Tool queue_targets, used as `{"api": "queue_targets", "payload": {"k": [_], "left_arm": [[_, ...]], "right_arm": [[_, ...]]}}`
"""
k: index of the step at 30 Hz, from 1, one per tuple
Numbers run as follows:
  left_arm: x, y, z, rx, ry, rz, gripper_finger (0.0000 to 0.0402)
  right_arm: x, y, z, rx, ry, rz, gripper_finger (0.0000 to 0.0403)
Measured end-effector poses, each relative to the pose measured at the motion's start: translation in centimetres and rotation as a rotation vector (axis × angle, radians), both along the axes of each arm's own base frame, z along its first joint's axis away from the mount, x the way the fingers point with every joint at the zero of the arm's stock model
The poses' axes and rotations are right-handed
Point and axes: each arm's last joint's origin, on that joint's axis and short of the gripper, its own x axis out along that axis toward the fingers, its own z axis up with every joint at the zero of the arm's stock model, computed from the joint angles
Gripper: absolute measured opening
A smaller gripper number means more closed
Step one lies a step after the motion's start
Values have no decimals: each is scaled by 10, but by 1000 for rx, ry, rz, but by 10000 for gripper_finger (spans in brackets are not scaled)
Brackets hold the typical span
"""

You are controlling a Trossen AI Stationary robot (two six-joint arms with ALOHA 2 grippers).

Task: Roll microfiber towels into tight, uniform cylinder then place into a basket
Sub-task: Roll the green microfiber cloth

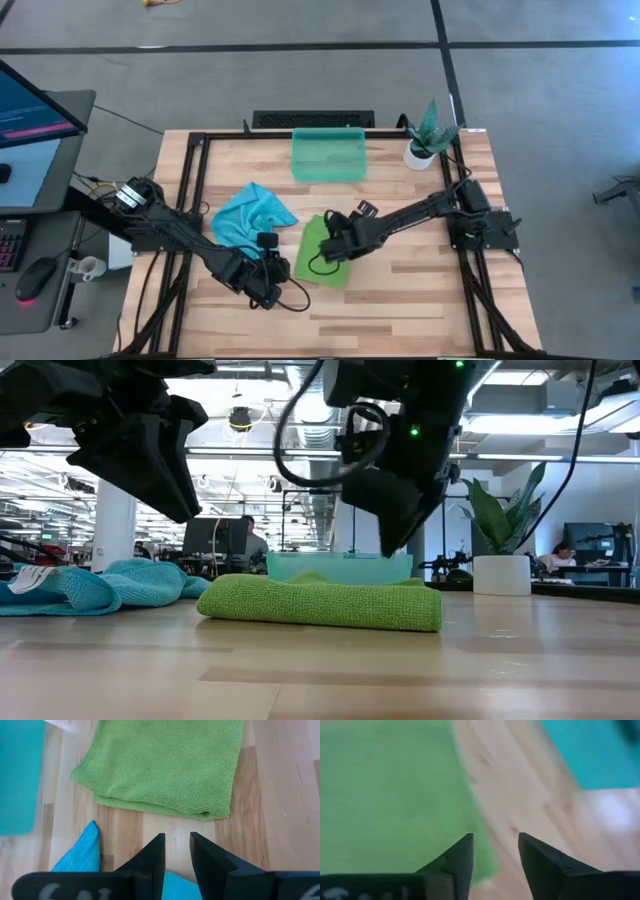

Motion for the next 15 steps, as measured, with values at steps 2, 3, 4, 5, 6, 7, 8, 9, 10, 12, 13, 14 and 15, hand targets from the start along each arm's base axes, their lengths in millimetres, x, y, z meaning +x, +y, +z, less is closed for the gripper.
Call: {"api": "queue_targets", "payload": {"k": [2,3,4,5,6,7,8,9,10,12,13,14,15], "left_arm": [[0,0,0,-1,-2,0,87],[0,0,0,-2,-4,0,90],[1,0,0,-5,-7,0,94],[1,-1,0,-6,-10,0,98],[1,-1,0,-7,-11,0,103],[1,-1,1,-8,-12,0,109],[1,-1,1,-9,-13,0,116],[1,-1,1,-10,-14,2,124],[1,-1,1,-12,-16,4,132],[1,-1,1,-14,-17,5,148],[1,-1,1,-15,-20,5,154],[2,-1,1,-13,-23,-2,159],[3,-2,1,-11,-29,-13,163]], "right_arm": [[-6,-2,7,-24,58,-16,187],[-9,-1,11,-38,80,-19,188],[-14,0,16,-67,98,-9,188],[-19,2,21,-112,127,8,188],[-25,5,25,-164,155,30,186],[-30,8,29,-204,170,47,184],[-35,12,33,-229,179,57,181],[-39,17,35,-239,181,61,178],[-43,24,37,-239,169,63,174],[-47,41,37,-230,112,75,166],[-49,50,37,-221,81,89,162],[-50,60,36,-208,48,110,158],[-51,71,34,-193,9,137,155]]}}
